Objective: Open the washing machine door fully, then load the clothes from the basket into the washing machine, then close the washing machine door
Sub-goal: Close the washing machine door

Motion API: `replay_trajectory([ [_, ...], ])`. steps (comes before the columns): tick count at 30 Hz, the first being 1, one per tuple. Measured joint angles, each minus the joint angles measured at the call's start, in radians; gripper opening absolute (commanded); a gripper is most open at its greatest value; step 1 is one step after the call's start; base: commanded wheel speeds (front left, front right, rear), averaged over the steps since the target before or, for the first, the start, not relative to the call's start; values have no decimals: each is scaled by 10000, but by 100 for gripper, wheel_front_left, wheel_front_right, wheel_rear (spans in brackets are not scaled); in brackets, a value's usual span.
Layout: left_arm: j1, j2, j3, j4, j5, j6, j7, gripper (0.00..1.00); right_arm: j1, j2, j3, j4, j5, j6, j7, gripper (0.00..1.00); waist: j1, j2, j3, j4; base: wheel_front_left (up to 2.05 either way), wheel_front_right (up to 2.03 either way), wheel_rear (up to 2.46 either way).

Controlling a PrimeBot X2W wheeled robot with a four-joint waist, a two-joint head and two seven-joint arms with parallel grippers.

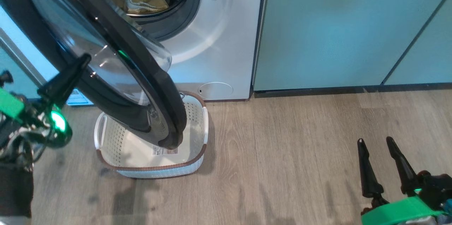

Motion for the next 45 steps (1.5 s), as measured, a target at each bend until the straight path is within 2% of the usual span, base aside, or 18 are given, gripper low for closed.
replay_trajectory([
  [2, 294, -113, 94, -58, 111, -2, -174, 0, 1, 0, -10, 0, 0, 0, 0, 100, 0, 0, -38, 41, 0, 0, 0],
  [3, 403, -180, 188, -100, 249, -2, -370, 36, 7, 0, -21, -2, 0, 0, 0, 100, 0, 0, -49, 62, 0, 0, 0],
  [4, 476, -251, 320, -169, 311, -2, -523, 57, 12, 0, -44, -2, 0, 0, 0, 100, 0, 0, -53, 84, 0, 0, 0],
  [5, 522, -282, 414, -291, 324, -2, -662, 100, 12, 0, -56, -4, 0, 0, 0, 100, 0, 0, -51, 102, 0, 0, 0],
  [14, 915, -796, 989, -1432, 1590, -6, -2004, 100, 12, 0, -130, -17, 0, 0, -33, 100, 0, 0, -24, 285, 0, 0, 0],
  [18, 1266, -920, 1020, -1973, 2604, -4, -2832, 100, 12, 0, -153, -17, 0, 0, -33, 100, 0, 0, -32, 329, 0, 0, 0],
  [23, 1747, -913, 872, -2615, 4773, -6, -4554, 100, 10, 0, -178, -27, 0, 0, -35, 100, 0, 0, -6, 357, 0, 0, 0],
  [29, 2963, -683, 40, -2790, 8972, 23, -7081, 100, 12, 0, -226, -52, -2, 0, -73, 100, 0, 0, -20, 383, 0, 0, 0],
  [33, 3544, -709, -646, -2961, 11327, 639, -8228, 100, 13, 0, -226, -58, -2, 0, -90, 100, 0, 0, -40, 413, 0, 0, 0],
  [38, 4257, -788, -1593, -3467, 13384, 1384, -8696, 100, 32, 0, -242, -59, -2, 0, -88, 100, 0, 0, -89, 435, 0, 0, 0],
  [45, 5090, -782, -2374, -3923, 15125, 2178, -8715, 100, 62, 0, -253, -84, -15, 0, -84, 100, 0, 0, -149, 388, 0, 0, 0],
])
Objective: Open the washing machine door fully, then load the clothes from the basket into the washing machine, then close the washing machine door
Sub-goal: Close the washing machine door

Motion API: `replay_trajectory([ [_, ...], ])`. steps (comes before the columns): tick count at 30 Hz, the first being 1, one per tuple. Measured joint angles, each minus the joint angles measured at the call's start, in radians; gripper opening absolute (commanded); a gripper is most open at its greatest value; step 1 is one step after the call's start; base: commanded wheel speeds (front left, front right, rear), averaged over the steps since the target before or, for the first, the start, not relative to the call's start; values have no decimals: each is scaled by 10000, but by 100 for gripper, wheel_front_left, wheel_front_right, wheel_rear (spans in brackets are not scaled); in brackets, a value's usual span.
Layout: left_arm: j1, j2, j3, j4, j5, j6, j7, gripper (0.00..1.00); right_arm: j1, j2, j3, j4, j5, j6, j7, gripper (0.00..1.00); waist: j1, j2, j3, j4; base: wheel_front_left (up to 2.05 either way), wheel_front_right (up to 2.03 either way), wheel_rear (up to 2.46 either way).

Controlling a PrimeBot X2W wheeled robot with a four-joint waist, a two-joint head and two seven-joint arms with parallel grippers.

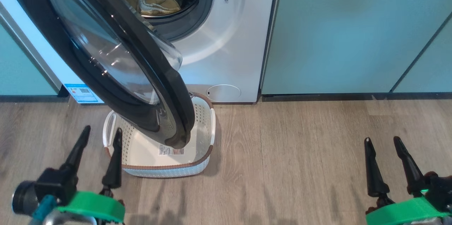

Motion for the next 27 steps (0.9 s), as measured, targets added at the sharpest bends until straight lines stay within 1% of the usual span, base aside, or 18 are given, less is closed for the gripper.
replay_trajectory([
  [2, 161, -17, -84, -128, 144, 132, 42, 100, 12, 0, -4, -58, 0, 0, 12, 100, 0, 0, -5, -22, 0, 0, 0],
  [8, 362, -119, -274, -253, 228, 288, 159, 100, 198, 0, 8, -86, 0, 0, 56, 100, 0, 0, 20, -63, 0, 0, 0],
  [27, 368, -211, -554, -174, 228, 401, 171, 100, 206, 0, 12, -90, -90, 0, 148, 100, 0, 0, -241, -50, 0, 0, 0],
])
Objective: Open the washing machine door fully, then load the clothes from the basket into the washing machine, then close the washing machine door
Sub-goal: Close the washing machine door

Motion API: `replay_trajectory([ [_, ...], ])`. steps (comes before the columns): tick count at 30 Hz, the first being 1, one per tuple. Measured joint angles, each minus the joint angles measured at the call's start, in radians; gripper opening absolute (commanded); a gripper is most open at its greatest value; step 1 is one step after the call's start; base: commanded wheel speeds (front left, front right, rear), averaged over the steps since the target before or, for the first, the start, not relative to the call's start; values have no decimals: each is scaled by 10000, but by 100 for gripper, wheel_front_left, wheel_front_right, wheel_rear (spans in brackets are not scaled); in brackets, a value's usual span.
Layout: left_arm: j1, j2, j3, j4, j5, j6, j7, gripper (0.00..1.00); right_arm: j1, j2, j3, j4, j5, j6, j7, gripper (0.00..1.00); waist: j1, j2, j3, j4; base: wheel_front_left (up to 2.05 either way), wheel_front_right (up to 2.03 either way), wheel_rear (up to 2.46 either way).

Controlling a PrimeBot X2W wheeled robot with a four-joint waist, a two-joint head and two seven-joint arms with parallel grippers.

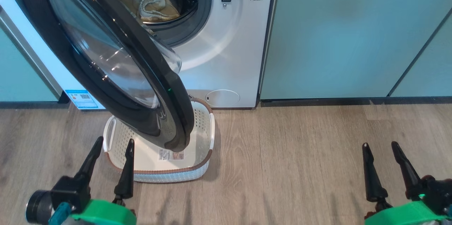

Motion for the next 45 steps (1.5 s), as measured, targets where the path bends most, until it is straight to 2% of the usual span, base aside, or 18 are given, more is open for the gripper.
replay_trajectory([
  [1, 3, 0, -2, 8, 0, 6, 0, 100, 3, 0, 8, -2, 0, 0, 15, 100, 0, 0, -10, -2, 0, 0, 0],
  [2, 4, 0, -8, 17, 0, 35, 0, 100, 7, 0, 23, -2, 0, 0, 54, 45, 0, 0, -21, -3, 0, 0, 0],
  [3, 5, -4, -19, 27, 0, 48, 0, 100, 31, 0, 81, 2, 2, 0, 161, 0, 0, 0, -39, -2, 0, 0, 0],
  [12, 3, -10, -67, 50, 0, 73, -12, 100, 207, 0, 150, 2, 2, 0, 311, 0, 0, 0, -93, 165, 0, 0, 0],
  [18, -7, -8, -238, 77, 0, 69, -12, 100, 198, 0, 311, 96, 2, 0, 362, 0, 0, 0, -125, 622, 0, 0, 0],
  [26, -81, -12, -382, 165, -2, 61, -13, 100, -65, -4, 832, 690, 4, 0, 351, 0, 0, 0, -140, 1710, 0, 0, 0],
  [43, -544, -104, -840, 522, -17, -59, -44, 100, -2504, -42, 1392, 2801, 374, 0, -242, 0, 0, 0, -184, 4326, 0, 0, 0],
  [45, -545, -104, -876, 556, -17, -109, -44, 100, -2628, -46, 1381, 2918, 374, 0, -282, 0, 0, 0, -191, 4463, 0, 0, 0],
])
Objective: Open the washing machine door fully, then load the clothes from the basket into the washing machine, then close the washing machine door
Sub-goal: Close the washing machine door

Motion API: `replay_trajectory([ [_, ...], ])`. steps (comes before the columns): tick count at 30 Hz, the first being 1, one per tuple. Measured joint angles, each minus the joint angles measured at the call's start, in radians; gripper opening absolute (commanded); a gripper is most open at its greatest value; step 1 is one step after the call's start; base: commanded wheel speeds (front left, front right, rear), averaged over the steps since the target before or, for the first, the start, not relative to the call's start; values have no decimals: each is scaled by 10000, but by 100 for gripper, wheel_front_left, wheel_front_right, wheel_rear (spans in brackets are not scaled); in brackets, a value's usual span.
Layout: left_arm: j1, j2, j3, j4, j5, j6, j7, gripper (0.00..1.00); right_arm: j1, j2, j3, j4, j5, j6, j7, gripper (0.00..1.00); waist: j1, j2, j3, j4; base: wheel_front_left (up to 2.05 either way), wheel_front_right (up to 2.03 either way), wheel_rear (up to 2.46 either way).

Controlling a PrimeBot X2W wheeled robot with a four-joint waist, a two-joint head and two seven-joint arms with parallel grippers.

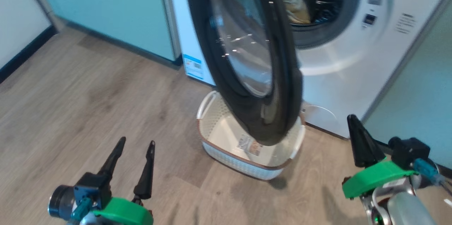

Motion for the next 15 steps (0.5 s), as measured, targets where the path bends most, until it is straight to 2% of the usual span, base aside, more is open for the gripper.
replay_trajectory([
  [9, -37, -63, -169, 50, -184, -96, -12, 100, -688, -27, -272, 709, 71, 0, -284, 0, 0, 0, -141, 979, 0, 0, 0],
  [15, -177, -61, -188, 77, -190, -96, -13, 100, -916, -27, -259, 876, 71, 0, -313, 0, 0, 0, -198, 1153, 0, 0, 0],
])
